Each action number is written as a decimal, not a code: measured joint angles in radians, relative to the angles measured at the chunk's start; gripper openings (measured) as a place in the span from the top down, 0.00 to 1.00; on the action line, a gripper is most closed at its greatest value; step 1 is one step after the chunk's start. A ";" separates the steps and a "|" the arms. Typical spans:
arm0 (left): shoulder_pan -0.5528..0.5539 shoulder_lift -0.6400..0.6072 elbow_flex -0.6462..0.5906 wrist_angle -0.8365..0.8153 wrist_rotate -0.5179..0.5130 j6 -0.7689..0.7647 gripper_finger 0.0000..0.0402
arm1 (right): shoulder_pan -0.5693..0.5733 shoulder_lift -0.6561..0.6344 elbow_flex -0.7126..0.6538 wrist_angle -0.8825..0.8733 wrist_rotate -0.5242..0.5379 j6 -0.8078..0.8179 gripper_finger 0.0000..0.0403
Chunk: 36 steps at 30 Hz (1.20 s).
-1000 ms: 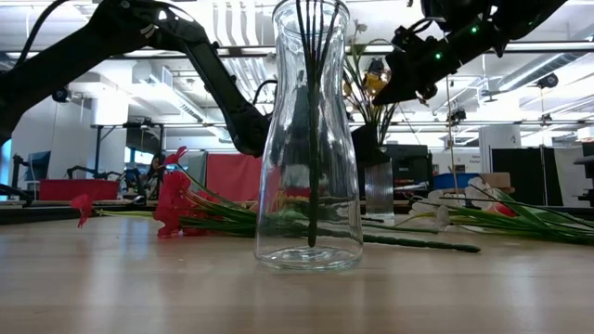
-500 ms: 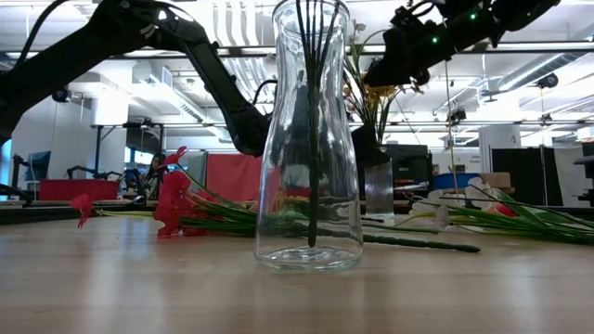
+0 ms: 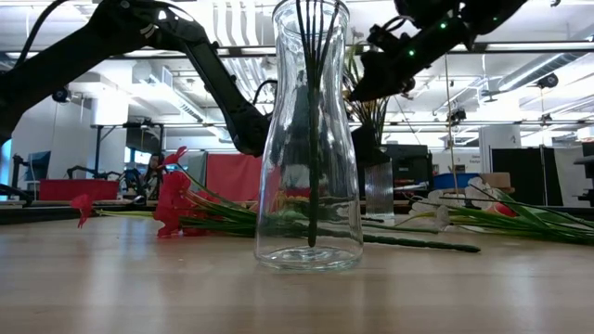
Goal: Sort flowers into vase by color
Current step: Put the left white flowers into the top transparent vase
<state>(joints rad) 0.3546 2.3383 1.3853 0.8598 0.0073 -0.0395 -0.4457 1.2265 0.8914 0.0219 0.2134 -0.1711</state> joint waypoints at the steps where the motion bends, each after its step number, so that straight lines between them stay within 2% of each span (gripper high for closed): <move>1: 0.000 0.000 0.000 0.000 0.000 0.000 0.43 | 0.001 0.007 0.015 -0.011 0.000 0.000 0.41; 4: 0.000 0.000 0.000 0.000 0.000 0.000 0.43 | 0.000 0.019 0.046 -0.045 -0.001 0.012 0.47; 6: 0.000 0.000 0.000 0.000 0.000 0.000 0.43 | 0.000 0.019 0.055 -0.064 0.000 0.021 0.54; 12: 0.000 0.000 0.000 0.000 0.000 0.000 0.43 | 0.001 -0.004 0.051 -0.105 -0.002 0.028 0.88; 14: 0.000 0.000 0.000 0.000 0.000 0.000 0.43 | 0.003 -0.007 0.051 -0.125 -0.002 0.030 0.95; 26: 0.000 0.000 0.000 -0.001 0.000 0.001 0.43 | 0.003 -0.007 0.004 -0.141 0.000 0.048 0.98; 36: 0.000 0.001 0.000 -0.001 0.000 0.000 0.43 | 0.002 -0.007 -0.094 -0.039 0.022 0.039 0.98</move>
<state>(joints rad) 0.3546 2.3390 1.3853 0.8593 0.0074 -0.0391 -0.4438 1.2198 0.7971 -0.0171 0.2359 -0.1320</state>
